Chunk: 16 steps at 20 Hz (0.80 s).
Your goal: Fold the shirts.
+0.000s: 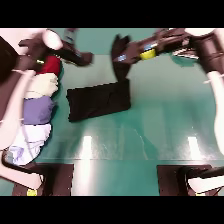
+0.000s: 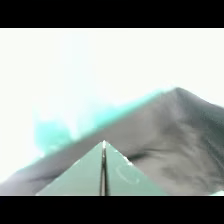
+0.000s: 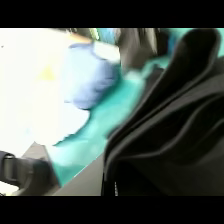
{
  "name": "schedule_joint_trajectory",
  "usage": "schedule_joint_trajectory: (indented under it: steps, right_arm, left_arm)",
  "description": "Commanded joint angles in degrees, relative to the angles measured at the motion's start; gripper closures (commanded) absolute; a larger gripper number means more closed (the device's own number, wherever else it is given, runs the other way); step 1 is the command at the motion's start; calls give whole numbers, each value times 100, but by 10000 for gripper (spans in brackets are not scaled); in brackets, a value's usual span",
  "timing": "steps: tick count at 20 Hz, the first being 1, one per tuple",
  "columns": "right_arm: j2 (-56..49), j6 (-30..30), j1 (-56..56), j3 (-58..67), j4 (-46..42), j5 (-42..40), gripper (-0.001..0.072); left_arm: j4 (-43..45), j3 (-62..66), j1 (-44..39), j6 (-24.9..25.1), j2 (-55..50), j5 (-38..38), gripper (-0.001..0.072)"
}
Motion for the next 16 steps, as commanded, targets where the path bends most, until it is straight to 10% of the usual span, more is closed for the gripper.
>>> schedule_joint_trajectory:
  steps: [1,2,3,13,16]
  right_arm:
    - [-710,-656,1117,72,522,-1040,527]
    - [-962,-748,1342,225,481,-1123,318]
    - [-1202,-748,1480,428,483,-933,279]
    - [-483,258,-623,-1569,-1690,-31,326]
    - [-439,369,-1528,-2352,-1447,-31,73]
  left_arm:
    - [654,13,874,-2,1062,-254,685]
    - [656,13,1058,-2,1270,-280,685]
    - [656,13,1180,-2,1421,-328,685]
    - [533,11,1364,256,1696,-863,685]
    - [330,7,1246,258,1663,-824,685]
